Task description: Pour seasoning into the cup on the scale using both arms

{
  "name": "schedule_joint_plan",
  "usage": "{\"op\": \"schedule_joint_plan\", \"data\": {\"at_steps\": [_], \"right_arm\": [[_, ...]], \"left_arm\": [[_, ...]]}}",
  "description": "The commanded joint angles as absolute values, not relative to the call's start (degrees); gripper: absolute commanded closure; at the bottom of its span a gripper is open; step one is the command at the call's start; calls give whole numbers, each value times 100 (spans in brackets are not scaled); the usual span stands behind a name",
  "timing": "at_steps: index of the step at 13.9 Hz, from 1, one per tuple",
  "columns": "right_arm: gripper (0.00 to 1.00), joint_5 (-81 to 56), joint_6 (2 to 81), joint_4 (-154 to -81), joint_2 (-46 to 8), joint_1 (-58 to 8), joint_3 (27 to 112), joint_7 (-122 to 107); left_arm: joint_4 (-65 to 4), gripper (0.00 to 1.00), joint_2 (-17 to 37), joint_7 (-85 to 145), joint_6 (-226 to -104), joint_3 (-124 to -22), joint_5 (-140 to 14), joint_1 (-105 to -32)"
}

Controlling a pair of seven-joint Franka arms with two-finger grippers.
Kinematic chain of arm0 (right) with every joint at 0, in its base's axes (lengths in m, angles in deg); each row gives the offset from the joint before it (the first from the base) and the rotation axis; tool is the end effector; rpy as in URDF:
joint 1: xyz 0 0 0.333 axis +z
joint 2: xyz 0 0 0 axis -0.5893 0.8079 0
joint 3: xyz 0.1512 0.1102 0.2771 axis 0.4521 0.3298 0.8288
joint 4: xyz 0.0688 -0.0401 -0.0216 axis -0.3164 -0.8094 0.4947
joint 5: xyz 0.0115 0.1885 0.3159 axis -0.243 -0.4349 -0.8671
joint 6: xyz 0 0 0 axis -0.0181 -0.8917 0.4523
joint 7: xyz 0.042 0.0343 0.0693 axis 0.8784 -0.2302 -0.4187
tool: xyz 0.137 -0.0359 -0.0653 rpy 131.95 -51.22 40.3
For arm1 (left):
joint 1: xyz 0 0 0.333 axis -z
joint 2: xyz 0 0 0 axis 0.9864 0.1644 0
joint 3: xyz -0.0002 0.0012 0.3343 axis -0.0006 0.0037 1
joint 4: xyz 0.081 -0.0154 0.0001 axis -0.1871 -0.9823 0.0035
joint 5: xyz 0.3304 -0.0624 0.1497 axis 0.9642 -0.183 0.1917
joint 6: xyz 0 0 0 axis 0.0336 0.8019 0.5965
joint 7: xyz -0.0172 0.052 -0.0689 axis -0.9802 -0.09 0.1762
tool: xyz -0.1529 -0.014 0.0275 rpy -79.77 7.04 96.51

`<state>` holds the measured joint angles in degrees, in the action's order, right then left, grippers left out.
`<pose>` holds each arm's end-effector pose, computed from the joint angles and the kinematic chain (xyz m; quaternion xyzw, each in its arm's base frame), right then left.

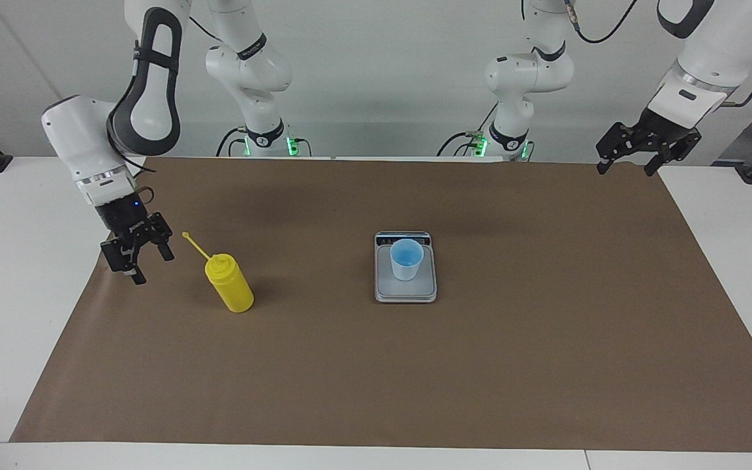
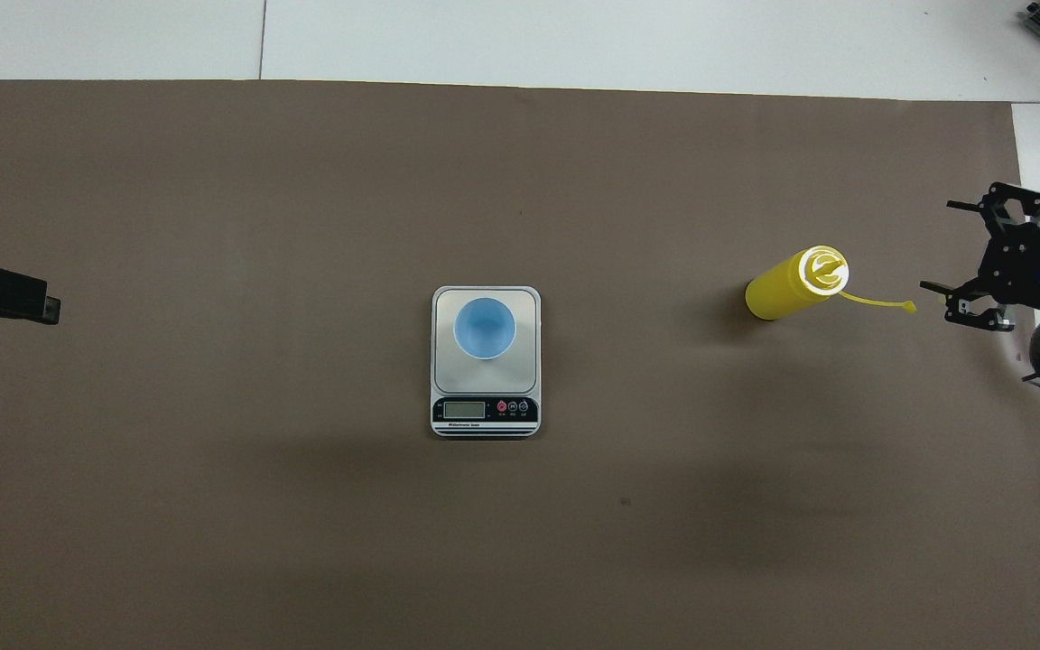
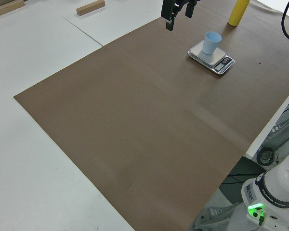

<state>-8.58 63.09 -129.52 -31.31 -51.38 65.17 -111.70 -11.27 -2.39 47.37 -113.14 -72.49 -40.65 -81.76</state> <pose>0.5805 -0.1094 0.4507 0.7234 0.6447 0.2382 0.0663 0.5071 -0.0224 0.6101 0.9992 -0.0304 -0.0091 0.0252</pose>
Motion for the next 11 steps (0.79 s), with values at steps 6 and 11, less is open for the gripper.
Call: {"op": "schedule_joint_plan", "data": {"at_steps": [6,11], "right_arm": [[0,1312,4550,-11340,-3087,-4253,6617,-6561],[0,1357,3802,-10828,-3069,-3892,6634,-3475]], "left_arm": [[-1203,0,-356,4757,-11246,-7283,-3983,-8230],[-1203,0,-356,4757,-11246,-7283,-3983,-8230]]}}
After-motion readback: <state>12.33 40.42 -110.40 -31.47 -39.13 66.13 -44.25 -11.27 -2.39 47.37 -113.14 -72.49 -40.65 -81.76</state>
